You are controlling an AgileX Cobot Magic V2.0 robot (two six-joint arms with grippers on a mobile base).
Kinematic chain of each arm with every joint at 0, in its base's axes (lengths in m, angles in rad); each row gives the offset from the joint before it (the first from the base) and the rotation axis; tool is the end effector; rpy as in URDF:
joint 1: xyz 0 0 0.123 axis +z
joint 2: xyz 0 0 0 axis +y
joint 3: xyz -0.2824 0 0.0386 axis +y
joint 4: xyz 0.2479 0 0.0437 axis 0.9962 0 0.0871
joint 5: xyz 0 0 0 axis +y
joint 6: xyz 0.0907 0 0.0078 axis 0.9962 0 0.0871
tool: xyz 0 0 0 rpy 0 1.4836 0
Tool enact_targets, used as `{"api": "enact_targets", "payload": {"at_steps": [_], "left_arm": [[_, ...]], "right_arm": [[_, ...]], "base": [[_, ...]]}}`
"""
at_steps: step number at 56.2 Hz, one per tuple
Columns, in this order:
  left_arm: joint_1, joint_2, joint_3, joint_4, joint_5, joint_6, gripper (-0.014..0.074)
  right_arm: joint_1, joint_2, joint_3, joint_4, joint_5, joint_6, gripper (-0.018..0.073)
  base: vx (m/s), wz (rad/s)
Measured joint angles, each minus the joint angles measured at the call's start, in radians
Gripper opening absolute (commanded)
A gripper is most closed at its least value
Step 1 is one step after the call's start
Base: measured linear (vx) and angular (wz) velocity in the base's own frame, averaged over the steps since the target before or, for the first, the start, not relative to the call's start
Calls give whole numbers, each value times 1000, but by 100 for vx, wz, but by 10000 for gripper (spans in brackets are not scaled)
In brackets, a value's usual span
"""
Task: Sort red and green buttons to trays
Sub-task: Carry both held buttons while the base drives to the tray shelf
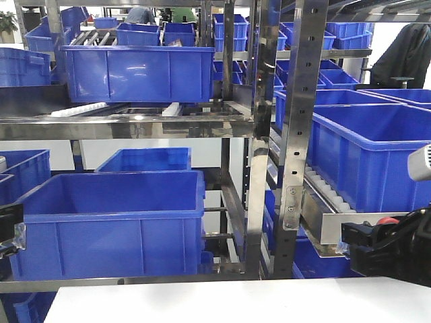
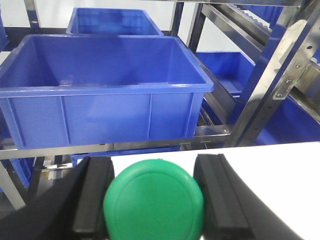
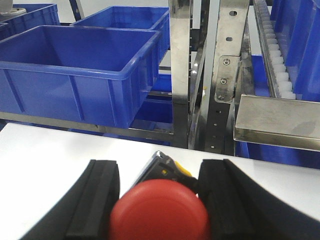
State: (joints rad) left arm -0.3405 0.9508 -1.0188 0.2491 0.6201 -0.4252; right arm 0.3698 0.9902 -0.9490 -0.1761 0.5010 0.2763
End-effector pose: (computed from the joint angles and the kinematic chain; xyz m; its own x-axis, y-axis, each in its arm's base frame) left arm 0.1861 -0.0521 0.3964 -0.4460 -0.0722 -0.8921 0.1139 0.9841 -0.1366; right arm 0.1972 0.0682 0.3743 -0.4364 -0.0396 -0.8989 -0.2383 0.9684 0.0730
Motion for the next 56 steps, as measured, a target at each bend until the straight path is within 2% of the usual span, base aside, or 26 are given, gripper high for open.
{"api": "enact_targets", "payload": {"at_steps": [29,56], "left_arm": [[0,1,0,0,-1,0,0],[0,1,0,0,-2,0,0]], "right_arm": [[0,0,0,-1,0,0,-9],[0,0,0,-1,0,0,-9]], "base": [[-5,4],[-15,35]]}}
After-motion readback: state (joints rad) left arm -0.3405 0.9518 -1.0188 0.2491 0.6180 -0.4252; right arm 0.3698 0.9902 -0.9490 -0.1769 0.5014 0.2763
